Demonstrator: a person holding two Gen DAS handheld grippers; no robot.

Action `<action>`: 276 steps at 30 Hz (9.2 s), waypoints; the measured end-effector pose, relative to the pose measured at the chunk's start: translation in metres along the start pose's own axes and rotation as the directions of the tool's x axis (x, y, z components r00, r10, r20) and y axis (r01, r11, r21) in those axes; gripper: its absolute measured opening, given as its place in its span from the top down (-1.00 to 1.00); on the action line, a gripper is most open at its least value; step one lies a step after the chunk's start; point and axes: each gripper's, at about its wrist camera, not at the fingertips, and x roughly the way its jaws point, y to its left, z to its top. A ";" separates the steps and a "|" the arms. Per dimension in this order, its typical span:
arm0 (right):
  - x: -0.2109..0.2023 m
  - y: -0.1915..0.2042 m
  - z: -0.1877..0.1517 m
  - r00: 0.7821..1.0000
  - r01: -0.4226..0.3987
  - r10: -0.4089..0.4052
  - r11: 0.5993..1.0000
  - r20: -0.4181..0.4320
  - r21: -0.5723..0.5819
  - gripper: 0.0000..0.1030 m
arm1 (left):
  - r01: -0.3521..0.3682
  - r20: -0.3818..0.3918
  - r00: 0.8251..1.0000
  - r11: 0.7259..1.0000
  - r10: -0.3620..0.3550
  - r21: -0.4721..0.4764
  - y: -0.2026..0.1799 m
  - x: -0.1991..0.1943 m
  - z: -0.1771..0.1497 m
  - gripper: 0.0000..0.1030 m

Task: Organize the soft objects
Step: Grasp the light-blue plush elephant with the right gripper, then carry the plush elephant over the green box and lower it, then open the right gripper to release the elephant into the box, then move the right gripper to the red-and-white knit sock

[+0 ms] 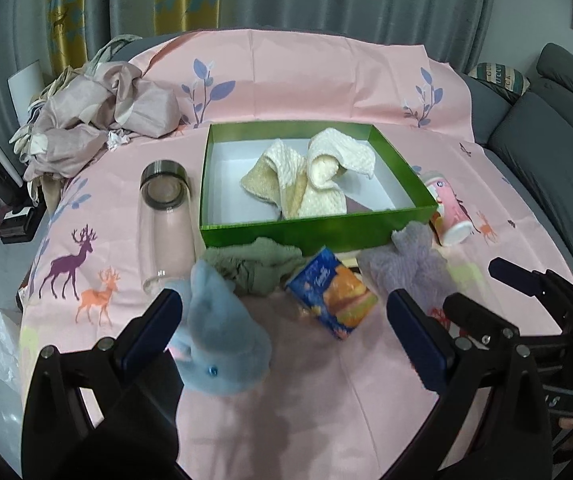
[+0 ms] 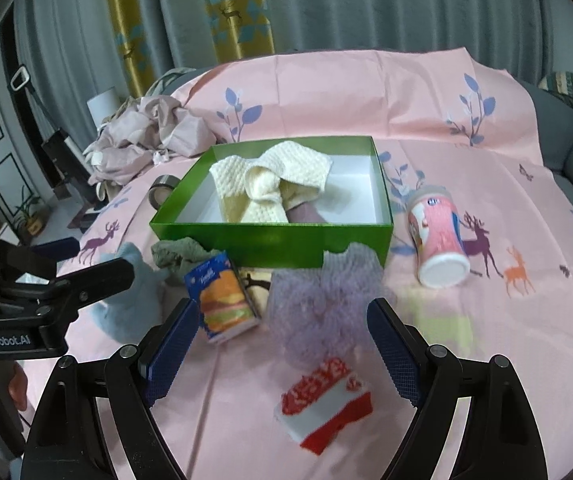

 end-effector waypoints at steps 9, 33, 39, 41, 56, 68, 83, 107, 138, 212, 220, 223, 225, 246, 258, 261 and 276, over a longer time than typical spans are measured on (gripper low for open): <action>-0.010 -0.010 -0.025 0.999 -0.036 0.036 0.999 0.007 0.020 -0.68 | -0.030 0.007 1.000 1.000 0.030 -0.001 0.017 -0.013 -0.027 -0.98; 0.018 0.065 -0.076 0.954 -0.295 0.283 0.945 -0.097 -0.138 -0.68 | 0.100 -0.063 0.992 0.980 -0.112 -0.170 0.083 0.009 -0.055 -0.98; 0.040 0.087 -0.073 0.937 -0.343 0.327 0.927 -0.124 -0.150 -0.68 | 0.162 -0.122 0.975 0.970 -0.186 -0.183 0.089 0.034 -0.044 -0.95; 0.048 0.094 -0.069 0.937 -0.344 0.328 0.927 -0.121 -0.153 -0.68 | 0.191 -0.133 0.967 0.962 -0.219 -0.196 0.091 0.040 -0.042 -0.95; 0.094 0.127 -0.040 0.917 -0.395 0.376 0.900 -0.130 -0.185 -0.24 | 0.238 -0.198 0.943 0.957 -0.269 -0.166 0.095 0.067 -0.032 -0.53; 0.083 0.128 -0.038 0.917 -0.398 0.384 0.893 -0.106 -0.209 -0.03 | 0.247 -0.188 0.944 0.958 -0.271 -0.145 0.086 0.055 -0.038 -0.31; 0.034 0.113 -0.046 0.917 -0.393 0.397 0.894 -0.028 -0.214 -0.02 | 0.251 -0.144 0.954 0.963 -0.263 -0.096 0.051 0.019 -0.042 -0.33; 0.013 0.066 -0.046 0.910 -0.397 0.407 0.910 0.078 -0.122 -0.02 | 0.238 -0.149 0.961 0.971 -0.233 0.016 -0.002 0.019 -0.020 -0.34; 0.025 0.029 0.027 0.913 -0.321 0.343 0.938 0.219 -0.130 -0.03 | 0.255 -0.049 0.967 0.961 -0.251 0.111 -0.027 0.046 0.072 -0.34; 0.057 -0.001 0.065 0.995 -0.087 0.089 0.995 0.050 -0.054 -0.53 | -0.039 -0.047 0.998 0.996 0.043 0.074 0.004 0.080 0.093 -0.98; 0.028 0.007 0.057 0.995 -0.040 0.046 0.997 0.084 -0.069 -0.53 | -0.089 0.026 0.996 0.992 0.088 0.085 0.002 0.042 0.080 -0.98; 0.018 0.008 0.051 0.996 -0.022 0.028 0.997 0.085 -0.070 -0.53 | -0.112 0.035 0.993 0.991 0.109 0.079 0.003 0.031 0.072 -0.98; 0.012 0.008 0.047 0.996 -0.014 0.019 0.998 0.087 -0.065 -0.53 | -0.120 0.030 0.993 0.990 0.118 0.074 0.003 0.026 0.065 -0.98; -0.007 0.000 -0.015 1.000 0.011 -0.011 1.000 0.014 -0.012 -0.53 | -0.037 -0.022 0.999 0.999 0.037 -0.008 0.010 -0.001 -0.018 -0.98; -0.008 -0.016 -0.045 1.000 0.020 -0.020 1.000 -0.019 -0.005 -0.53 | 0.031 -0.108 0.994 0.999 -0.028 0.019 -0.009 0.022 -0.037 -0.98; -0.012 -0.026 -0.054 0.999 0.027 -0.027 1.000 -0.033 0.009 -0.53 | 0.042 -0.122 0.992 0.999 -0.038 0.030 -0.013 0.026 -0.040 -0.98; 0.000 -0.048 -0.089 0.990 -0.039 0.044 0.999 -0.134 0.037 -0.53 | 0.297 -0.199 0.937 0.955 -0.288 0.017 -0.054 0.040 -0.053 -0.96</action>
